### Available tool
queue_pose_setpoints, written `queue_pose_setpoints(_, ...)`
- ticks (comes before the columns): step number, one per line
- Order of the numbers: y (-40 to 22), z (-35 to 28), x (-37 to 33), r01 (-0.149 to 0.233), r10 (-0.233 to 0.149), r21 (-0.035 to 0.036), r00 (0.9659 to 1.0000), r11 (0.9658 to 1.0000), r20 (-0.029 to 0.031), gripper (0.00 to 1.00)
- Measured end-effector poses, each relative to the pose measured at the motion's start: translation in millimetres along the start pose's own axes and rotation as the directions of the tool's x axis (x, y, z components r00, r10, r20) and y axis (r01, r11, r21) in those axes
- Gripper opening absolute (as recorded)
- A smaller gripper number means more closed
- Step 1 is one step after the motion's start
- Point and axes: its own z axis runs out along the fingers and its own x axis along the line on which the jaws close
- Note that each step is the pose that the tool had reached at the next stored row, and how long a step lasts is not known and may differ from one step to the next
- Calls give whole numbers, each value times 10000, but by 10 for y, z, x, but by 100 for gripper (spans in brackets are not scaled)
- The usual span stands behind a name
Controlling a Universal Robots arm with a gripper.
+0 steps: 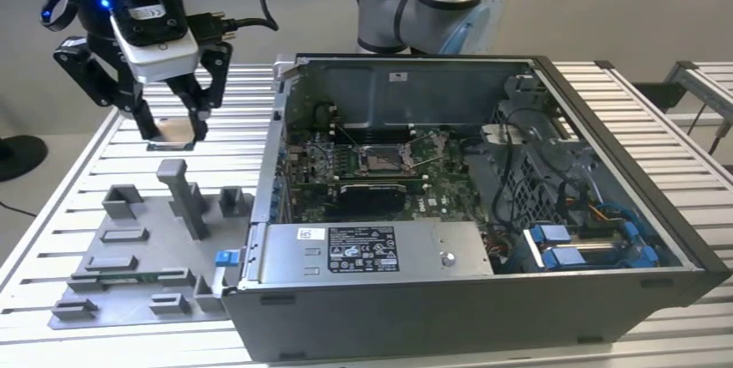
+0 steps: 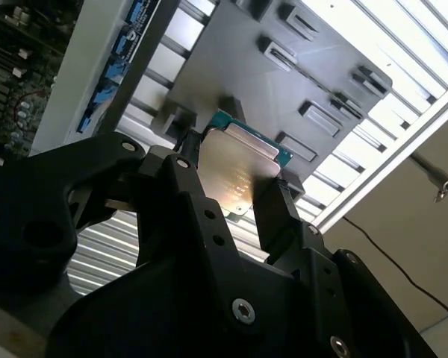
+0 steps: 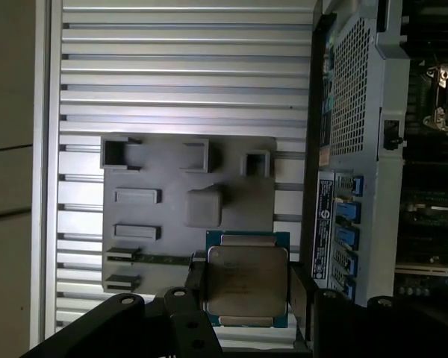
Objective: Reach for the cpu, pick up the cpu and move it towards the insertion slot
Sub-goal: 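Pick up the cpu and move it towards the insertion slot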
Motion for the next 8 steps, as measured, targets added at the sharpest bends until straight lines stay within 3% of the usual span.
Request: queue_pose_setpoints(8, -3, -9, -173, 0, 0, 0, 10000, 10000, -9, 0)
